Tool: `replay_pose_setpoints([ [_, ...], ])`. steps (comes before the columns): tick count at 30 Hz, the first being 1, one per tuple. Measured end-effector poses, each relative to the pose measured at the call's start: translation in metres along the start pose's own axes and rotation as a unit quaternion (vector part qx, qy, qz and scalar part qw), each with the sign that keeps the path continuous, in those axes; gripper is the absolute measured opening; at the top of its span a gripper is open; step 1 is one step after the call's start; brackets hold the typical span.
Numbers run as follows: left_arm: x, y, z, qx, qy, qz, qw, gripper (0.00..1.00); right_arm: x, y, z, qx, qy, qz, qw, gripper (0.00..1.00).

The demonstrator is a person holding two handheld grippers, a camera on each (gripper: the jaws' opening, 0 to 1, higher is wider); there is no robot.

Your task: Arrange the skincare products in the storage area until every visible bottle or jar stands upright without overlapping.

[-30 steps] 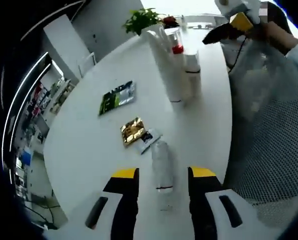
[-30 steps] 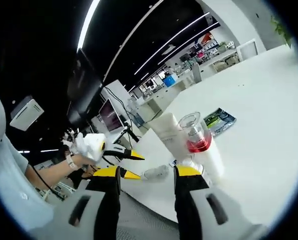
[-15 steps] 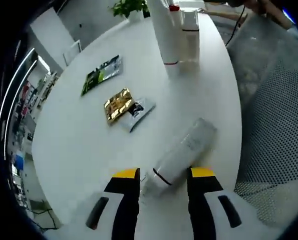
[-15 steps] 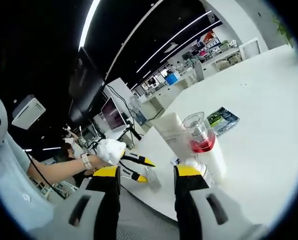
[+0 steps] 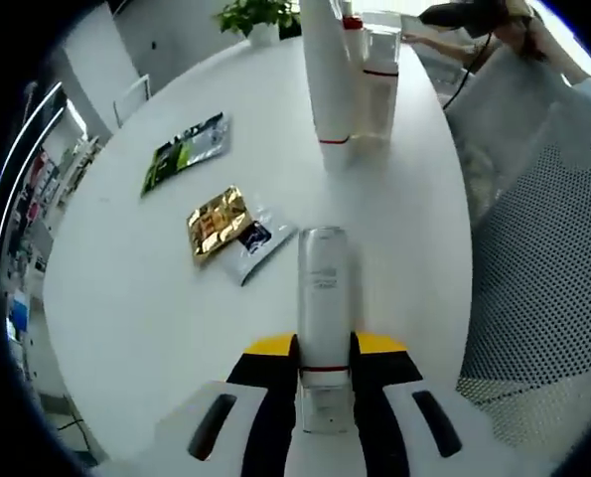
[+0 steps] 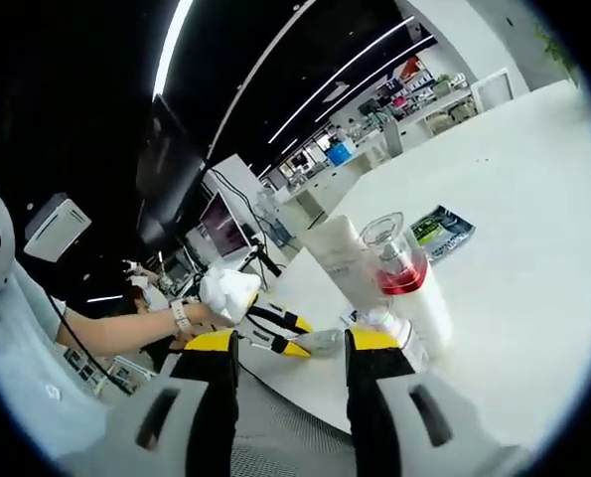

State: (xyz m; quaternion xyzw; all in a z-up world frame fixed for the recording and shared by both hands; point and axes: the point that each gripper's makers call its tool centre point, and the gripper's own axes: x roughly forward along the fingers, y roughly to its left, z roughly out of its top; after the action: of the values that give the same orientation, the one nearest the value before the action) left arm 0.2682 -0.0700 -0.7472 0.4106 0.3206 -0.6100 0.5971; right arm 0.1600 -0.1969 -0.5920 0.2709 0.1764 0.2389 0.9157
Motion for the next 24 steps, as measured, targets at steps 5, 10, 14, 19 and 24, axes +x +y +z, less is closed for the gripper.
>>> replay_pose_setpoints([
  [5,-0.002,-0.002,0.001,0.003,0.012,0.018,0.9998,0.17,0.001,0.001,-0.003,-0.017,0.012,0.0,0.9998,0.43],
  [10,-0.003,-0.003,0.002,0.03,0.024,0.029,0.9988,0.16,0.003,0.007,-0.012,-0.055,0.035,0.002,0.9978,0.42],
  [14,-0.01,-0.009,0.012,0.053,0.018,0.038,0.9977,0.16,0.007,0.008,-0.024,-0.126,0.071,-0.005,0.9895,0.46],
  [19,-0.023,-0.02,0.03,0.106,0.016,0.055,0.9928,0.16,0.016,0.017,-0.038,-0.195,0.111,0.004,0.9745,0.42],
  [24,-0.037,-0.031,0.056,0.148,0.001,0.067,0.9868,0.16,0.027,0.023,-0.047,-0.265,0.14,0.006,0.9541,0.41],
])
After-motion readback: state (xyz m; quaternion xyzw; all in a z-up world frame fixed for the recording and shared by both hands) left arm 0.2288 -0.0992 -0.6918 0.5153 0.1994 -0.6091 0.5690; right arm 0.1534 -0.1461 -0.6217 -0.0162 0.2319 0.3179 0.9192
